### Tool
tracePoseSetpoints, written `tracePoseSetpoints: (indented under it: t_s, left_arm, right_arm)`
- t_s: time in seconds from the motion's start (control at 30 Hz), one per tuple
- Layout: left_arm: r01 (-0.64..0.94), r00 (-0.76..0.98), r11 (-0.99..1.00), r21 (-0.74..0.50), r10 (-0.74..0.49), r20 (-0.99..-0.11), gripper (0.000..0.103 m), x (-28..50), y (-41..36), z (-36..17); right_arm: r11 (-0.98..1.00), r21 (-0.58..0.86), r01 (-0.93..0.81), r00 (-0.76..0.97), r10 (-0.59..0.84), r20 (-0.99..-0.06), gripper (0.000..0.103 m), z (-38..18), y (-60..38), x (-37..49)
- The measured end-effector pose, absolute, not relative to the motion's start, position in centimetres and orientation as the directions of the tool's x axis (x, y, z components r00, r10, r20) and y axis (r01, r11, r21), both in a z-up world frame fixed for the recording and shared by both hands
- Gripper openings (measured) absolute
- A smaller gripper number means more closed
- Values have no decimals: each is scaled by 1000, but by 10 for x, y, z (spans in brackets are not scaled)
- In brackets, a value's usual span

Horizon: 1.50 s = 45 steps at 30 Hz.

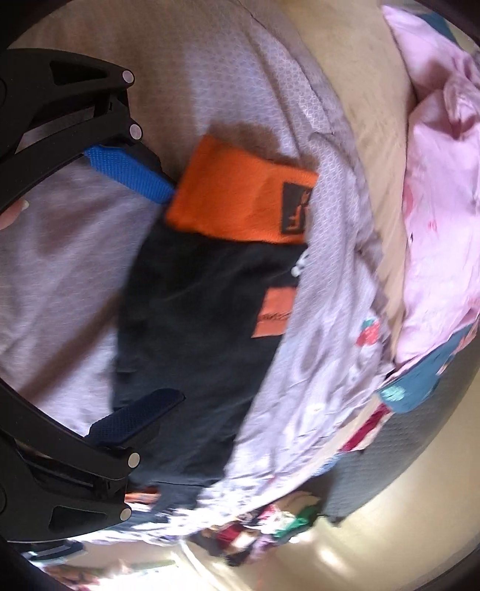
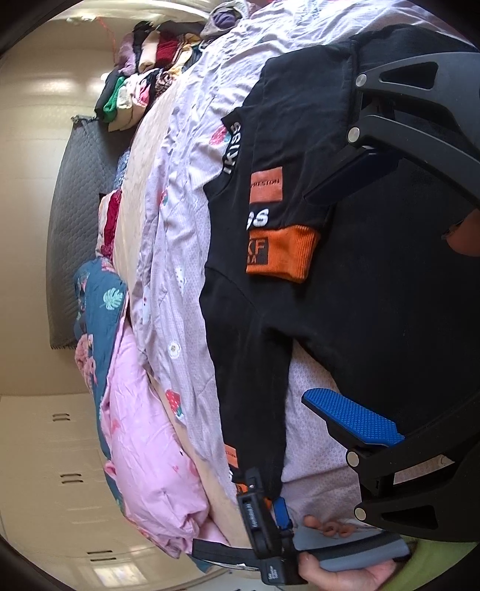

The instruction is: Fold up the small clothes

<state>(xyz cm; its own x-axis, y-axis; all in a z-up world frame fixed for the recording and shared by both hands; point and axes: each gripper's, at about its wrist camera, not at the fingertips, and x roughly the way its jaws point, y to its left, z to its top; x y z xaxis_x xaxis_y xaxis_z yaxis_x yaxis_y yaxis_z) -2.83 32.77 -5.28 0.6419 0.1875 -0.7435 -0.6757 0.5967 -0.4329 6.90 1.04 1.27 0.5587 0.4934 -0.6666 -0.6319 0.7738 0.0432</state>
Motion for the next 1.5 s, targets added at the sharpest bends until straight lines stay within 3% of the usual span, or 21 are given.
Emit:
tracePoseSetpoints:
  t_s: [0.07,0.13,0.2,0.27,0.83,1.5]
  left_arm:
    - [-688,648,577,-440,216,-730,86,-27,335,-52]
    - [-710,634,564,-422,251,-732,63,-25,341,-51]
    - [-722,627,550,-419,265,-733,29,-26,347,-51]
    - [-725,631,538,-429,270,-727,11,-30,350,-50]
    - [-520,812,707,-480,235,-534,6,-13,292,45]
    - [-304,891,838,-453,82,-446,6,59,199,97]
  right_arm:
    - [786,56,-615,561,487,-669,98,11,4,72]
    - [797,70,-601,564,484,-669,98,9,-3,75]
    - [806,83,-586,568,481,-668,98,8,-9,79]
    - [814,97,-573,568,480,-669,98,7,-14,81]
    - [848,145,-510,598,471,-649,98,10,-47,89]
    - [885,255,-390,632,458,-625,98,16,-112,110]
